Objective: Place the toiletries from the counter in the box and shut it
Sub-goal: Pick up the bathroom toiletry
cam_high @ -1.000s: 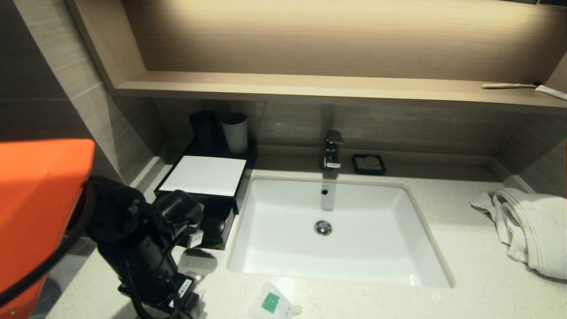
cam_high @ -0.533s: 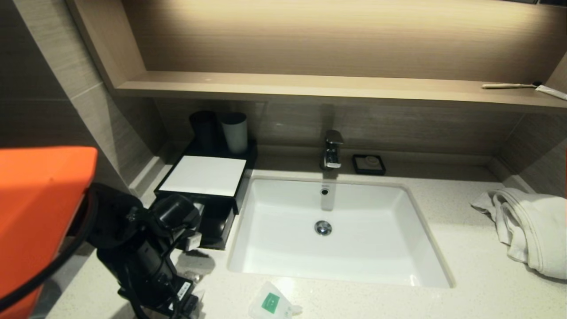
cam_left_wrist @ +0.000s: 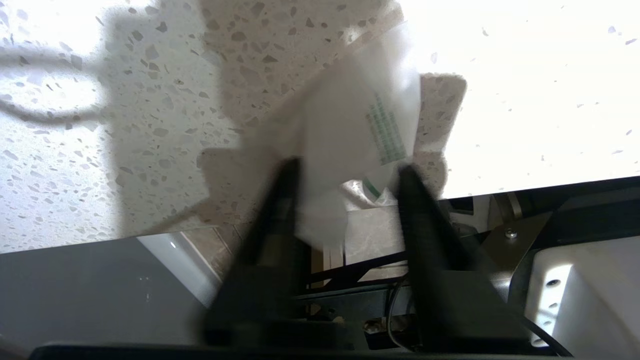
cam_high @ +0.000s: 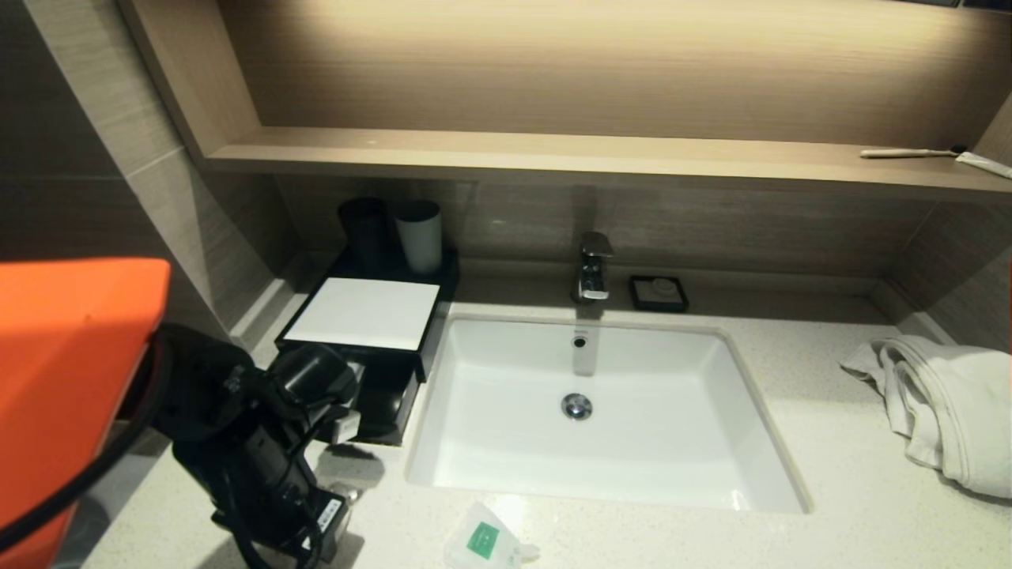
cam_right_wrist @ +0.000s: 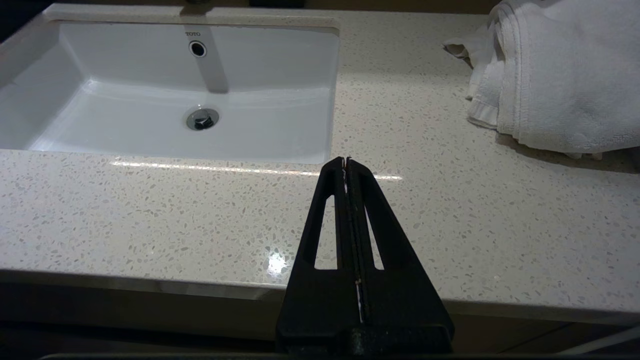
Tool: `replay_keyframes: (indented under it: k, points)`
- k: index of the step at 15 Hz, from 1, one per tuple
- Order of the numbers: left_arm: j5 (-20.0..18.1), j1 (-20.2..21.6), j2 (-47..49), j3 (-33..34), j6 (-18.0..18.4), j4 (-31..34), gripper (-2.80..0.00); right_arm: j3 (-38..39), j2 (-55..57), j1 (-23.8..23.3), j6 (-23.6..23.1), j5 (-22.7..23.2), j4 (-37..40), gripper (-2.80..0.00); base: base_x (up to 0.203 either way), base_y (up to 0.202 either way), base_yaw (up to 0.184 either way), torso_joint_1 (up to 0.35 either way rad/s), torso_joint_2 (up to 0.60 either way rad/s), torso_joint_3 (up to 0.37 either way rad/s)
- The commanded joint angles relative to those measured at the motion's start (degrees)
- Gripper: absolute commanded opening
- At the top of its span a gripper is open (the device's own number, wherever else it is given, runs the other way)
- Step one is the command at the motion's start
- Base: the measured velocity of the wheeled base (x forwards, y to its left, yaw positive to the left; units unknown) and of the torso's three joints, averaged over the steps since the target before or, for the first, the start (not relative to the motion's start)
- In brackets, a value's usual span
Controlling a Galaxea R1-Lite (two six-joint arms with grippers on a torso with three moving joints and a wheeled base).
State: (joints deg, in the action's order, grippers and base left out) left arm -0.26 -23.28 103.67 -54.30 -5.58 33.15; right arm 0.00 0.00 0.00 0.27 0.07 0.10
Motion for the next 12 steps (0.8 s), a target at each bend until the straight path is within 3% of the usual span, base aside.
replay_keyframes:
  k: [1, 6, 12]
  points:
    - [0.0, 0.0, -0.2, 0.1, 0.0, 0.2, -2.80, 0.0, 0.0, 0.0, 0.0, 0.0, 0.0, -2.80, 0.000, 0.000, 0.000, 0.000, 0.00, 0.000]
    - [0.0, 0.0, -0.5, -0.1, -0.1, 0.2, -2.80, 0.0, 0.0, 0.0, 0.0, 0.0, 0.0, -2.80, 0.000, 0.000, 0.000, 0.000, 0.00, 0.000]
    - [0.0, 0.7, -7.8, -0.1, -0.3, 0.8, -2.80, 0.0, 0.0, 0.0, 0.0, 0.0, 0.0, -2.80, 0.000, 0.000, 0.000, 0.000, 0.00, 0.000]
